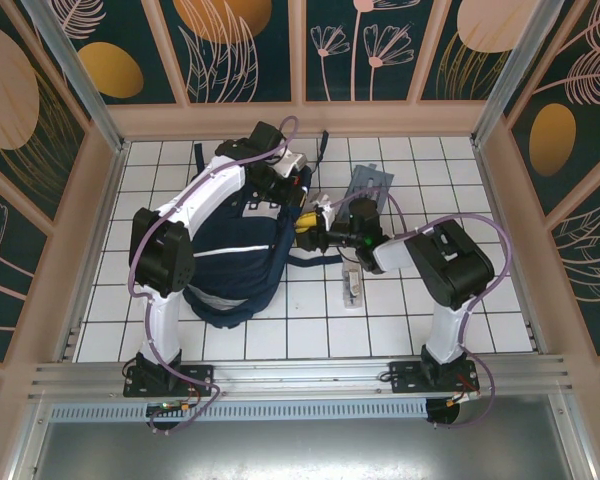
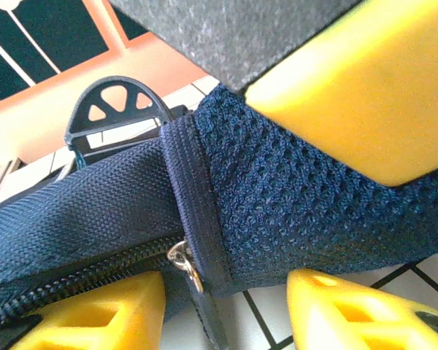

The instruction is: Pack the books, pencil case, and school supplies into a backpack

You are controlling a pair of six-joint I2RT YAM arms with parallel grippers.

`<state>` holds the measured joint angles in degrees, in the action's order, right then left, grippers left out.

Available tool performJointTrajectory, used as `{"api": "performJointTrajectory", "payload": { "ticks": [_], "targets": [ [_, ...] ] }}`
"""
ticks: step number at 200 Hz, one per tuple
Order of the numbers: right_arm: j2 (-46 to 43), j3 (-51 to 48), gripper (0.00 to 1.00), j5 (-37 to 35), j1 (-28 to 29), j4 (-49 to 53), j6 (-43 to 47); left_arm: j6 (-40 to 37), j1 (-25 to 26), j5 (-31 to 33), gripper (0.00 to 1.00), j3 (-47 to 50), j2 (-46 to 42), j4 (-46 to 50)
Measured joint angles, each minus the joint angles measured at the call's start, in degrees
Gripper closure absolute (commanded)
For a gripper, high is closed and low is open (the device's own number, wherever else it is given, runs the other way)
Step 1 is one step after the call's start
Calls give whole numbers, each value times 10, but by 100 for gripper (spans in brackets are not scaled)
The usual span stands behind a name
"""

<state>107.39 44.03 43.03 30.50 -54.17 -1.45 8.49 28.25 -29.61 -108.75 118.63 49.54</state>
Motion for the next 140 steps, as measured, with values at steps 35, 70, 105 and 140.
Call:
{"api": "performJointTrajectory", "payload": {
  "ticks": [35,70,105,140],
  "targets": [
    [13,9,88,3,0,-10,6,-2,-2,-2,100,0,0,0],
    [12,8,100,-1,3,-13,14,-1,-3,2,100,0,0,0],
    [-24,-15,100,-39,13,17,28,18,-5,12,100,0,0,-2],
    [-79,-36,100,-81,39,65,47,50,-5,20,100,-8,4,-10]
  ]
}}
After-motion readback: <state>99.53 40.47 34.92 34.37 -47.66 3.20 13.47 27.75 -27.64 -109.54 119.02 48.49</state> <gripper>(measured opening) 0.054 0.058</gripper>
